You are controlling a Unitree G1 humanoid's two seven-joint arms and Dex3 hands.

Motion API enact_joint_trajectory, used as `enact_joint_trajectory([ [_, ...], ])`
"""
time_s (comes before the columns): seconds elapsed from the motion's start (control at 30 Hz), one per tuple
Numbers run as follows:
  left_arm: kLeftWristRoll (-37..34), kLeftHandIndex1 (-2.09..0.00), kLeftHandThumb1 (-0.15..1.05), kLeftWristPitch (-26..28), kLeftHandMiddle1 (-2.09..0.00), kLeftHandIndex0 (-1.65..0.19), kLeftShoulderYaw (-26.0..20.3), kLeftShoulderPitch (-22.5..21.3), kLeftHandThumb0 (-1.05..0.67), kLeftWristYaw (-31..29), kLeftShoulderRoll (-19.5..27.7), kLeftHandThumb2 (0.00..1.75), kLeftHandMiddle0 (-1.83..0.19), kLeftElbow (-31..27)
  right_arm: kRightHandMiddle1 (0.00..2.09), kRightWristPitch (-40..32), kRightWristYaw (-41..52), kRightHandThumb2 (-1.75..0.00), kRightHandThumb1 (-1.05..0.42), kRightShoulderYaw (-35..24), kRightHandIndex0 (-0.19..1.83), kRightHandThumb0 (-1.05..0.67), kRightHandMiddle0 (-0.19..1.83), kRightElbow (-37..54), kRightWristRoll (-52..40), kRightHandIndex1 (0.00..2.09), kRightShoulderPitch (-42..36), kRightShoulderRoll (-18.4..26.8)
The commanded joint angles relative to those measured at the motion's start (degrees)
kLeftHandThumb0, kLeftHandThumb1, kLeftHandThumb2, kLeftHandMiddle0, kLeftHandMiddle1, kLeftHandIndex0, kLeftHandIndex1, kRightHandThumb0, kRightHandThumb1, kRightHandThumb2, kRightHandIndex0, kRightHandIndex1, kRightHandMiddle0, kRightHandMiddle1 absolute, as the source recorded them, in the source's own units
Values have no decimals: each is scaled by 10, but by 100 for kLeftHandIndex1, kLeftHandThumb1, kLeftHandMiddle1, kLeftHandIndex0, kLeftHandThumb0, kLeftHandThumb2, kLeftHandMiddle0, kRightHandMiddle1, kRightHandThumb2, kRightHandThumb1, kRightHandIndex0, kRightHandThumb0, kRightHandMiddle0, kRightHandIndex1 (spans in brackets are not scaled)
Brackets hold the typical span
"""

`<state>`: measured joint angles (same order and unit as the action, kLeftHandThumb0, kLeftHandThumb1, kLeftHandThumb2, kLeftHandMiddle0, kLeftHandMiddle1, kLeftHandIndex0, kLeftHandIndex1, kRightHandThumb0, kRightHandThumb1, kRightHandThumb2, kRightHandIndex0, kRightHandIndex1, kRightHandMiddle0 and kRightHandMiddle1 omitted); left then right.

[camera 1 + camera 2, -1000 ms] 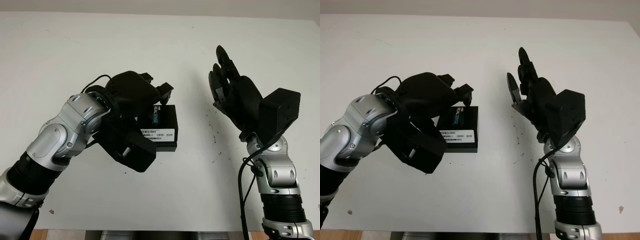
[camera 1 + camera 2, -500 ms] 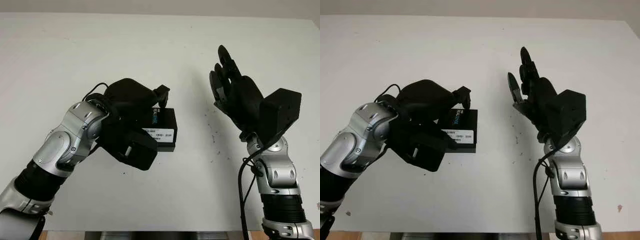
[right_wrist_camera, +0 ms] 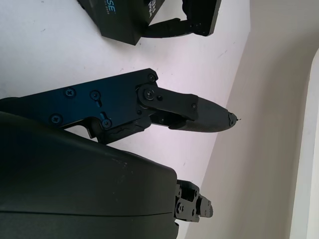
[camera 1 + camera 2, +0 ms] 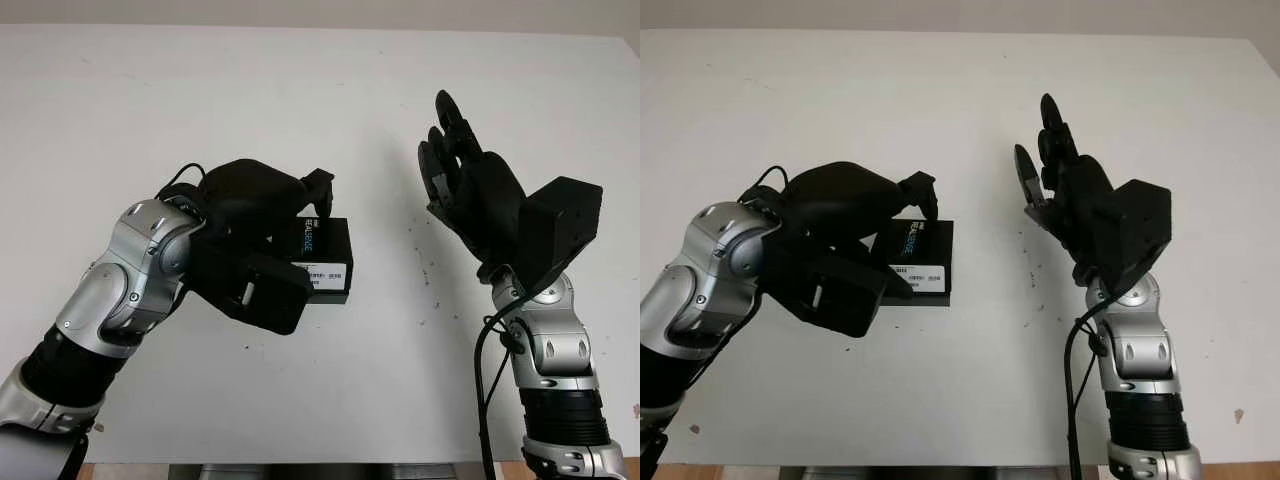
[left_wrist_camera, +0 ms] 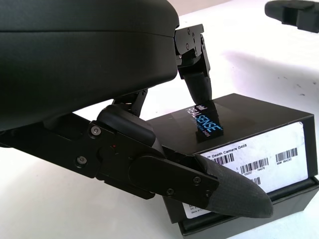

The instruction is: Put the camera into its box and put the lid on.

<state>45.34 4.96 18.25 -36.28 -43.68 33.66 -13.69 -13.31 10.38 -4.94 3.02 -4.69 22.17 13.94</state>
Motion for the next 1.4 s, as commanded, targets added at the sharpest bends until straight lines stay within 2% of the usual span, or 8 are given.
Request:
enact_joint_trajectory([
  [0.0, -4, -175, 105, 3, -209, 2, -9, 7, -41, 4, -2, 15, -44, -16, 6, 8, -1, -58, -105, 0, -12, -58, -11, 0, 2, 6, -5, -1],
  [0.1, -7, -184, 105, 13, -209, -2, -15, 14, -42, 10, -3, 14, -39, -20, 6, 9, -1, -57, -105, -1, -11, -58, -10, -1, 0, 6, -6, -4],
  [0.2, -17, -183, 105, 12, -202, -4, -23, 20, -41, 24, -3, 13, -28, -18, 6, 14, 3, -57, -105, 0, -12, -59, -10, -6, 1, 6, -6, -2],
  [0.47, -34, -190, 105, 4, -189, -5, -31, 25, -42, 42, 3, 14, -31, -17, 6, 12, -2, -55, -105, -1, -11, -60, -9, -4, 7, 6, -6, -3],
  [0.93, -32, -191, 105, 13, -208, -11, -37, 35, -42, 51, 6, 12, -29, -34, 6, 13, 4, -55, -105, -2, -11, -61, -9, -6, 4, 6, -4, -3],
  [1.13, -22, -190, 105, -1, -209, -11, -39, 51, -41, 83, 5, 9, -30, -42, 6, 14, 6, -56, -105, 0, -11, -60, -8, -8, 8, 6, -3, -1],
  [1.37, -19, -191, 105, -7, -208, -4, -38, 67, -39, 76, 10, 12, -23, -71, 6, 12, 8, -57, -105, 1, -11, -58, -8, -6, 8, 6, -3, -2],
])
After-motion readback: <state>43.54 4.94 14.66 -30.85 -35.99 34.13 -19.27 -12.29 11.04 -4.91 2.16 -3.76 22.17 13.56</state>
